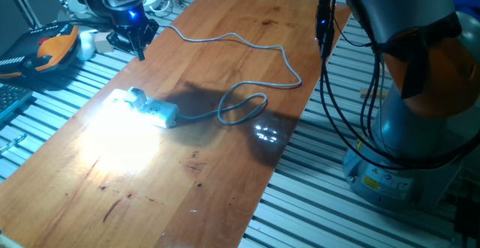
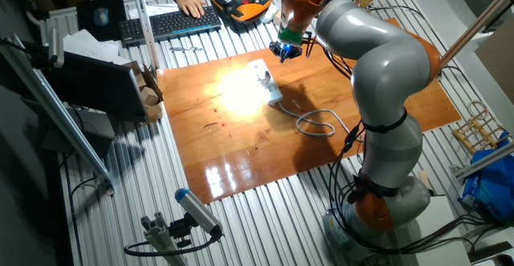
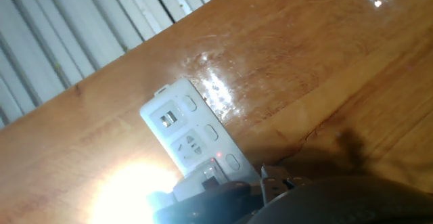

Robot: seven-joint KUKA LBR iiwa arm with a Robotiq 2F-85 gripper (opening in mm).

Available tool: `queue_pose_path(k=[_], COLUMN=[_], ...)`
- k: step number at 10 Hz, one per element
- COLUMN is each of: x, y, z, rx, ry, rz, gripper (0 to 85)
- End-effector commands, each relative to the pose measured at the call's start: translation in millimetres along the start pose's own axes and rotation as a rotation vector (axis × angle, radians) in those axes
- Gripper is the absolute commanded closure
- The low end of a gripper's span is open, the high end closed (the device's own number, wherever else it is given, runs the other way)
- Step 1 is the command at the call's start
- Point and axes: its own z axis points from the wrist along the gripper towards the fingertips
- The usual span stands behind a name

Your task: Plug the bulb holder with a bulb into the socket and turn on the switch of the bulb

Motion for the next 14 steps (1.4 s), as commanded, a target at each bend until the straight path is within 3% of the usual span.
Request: queue_pose_path(k=[1,5,11,14], x=[0.2,0.8,0.8,1.6], y=[0.7,1.6,4.2,5.0], z=[0.6,0.5,2.4,1.4], rx=[-0.039,-0.047,-0.032,-0.029], ry=[0.009,0.016,0.006,0.023], rz=[-0.430,-0.430,-0.474,-0.453], gripper=[85.0,85.0,85.0,85.0])
